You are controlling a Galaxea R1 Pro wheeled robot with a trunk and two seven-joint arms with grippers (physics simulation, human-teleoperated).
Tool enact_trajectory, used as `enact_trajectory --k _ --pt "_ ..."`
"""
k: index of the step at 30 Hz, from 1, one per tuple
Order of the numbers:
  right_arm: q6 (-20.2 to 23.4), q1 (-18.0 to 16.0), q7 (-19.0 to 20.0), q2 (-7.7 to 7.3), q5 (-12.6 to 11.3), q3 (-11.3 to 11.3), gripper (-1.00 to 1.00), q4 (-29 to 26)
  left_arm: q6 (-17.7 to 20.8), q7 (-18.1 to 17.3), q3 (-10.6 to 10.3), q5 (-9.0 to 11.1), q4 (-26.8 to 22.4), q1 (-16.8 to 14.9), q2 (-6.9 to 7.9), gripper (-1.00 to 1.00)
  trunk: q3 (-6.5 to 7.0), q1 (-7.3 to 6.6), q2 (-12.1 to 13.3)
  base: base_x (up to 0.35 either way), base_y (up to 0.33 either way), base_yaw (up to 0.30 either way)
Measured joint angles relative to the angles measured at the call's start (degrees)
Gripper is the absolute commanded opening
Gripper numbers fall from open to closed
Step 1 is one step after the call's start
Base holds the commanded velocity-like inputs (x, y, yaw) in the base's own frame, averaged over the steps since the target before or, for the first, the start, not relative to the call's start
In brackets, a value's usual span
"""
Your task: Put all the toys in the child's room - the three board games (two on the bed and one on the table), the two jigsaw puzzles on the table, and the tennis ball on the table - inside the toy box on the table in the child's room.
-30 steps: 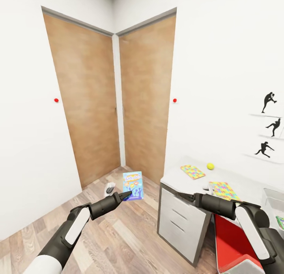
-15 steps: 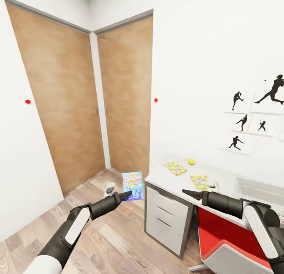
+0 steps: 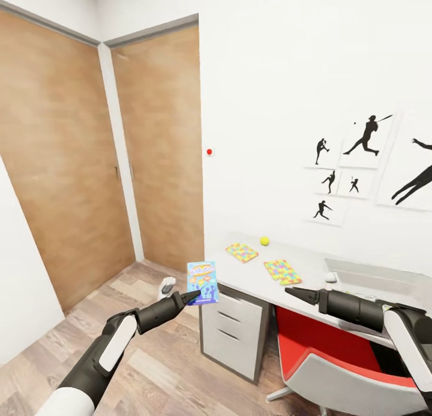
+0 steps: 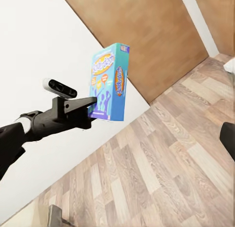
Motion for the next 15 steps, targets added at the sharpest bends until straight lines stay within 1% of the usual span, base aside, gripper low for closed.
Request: enact_trajectory --k 4,8,11,15 --pt "-0.01 0.04 1.26 -0.94 0.05 -0.08 1.00 -0.05 0.00 0.00 0.00 0.00 0.01 0.00 0.00 -1.00 0.00 0.00 0.00 0.000 0.000 -0.267" --pt "-0.02 0.06 1.77 -1.37 0.07 -0.10 1.00 -0.06 -0.03 0.00 0.00 0.22 -0.02 0.00 0.00 -1.00 0.00 -0.01 -0.01 0.031 0.000 -0.134" --pt "-0.09 0.07 1.99 -1.54 0.11 -0.11 1.00 -0.06 -0.13 0.00 -0.04 0.21 -0.05 0.01 0.00 -1.00 0.00 -0.02 -0.01 0.200 0.000 -0.048" --pt "-0.19 0.07 2.02 -1.60 0.20 -0.12 1.00 -0.01 -0.17 0.01 -0.08 0.18 -0.08 0.01 0.01 -1.00 0.00 -0.03 -0.01 0.269 0.000 -0.022"
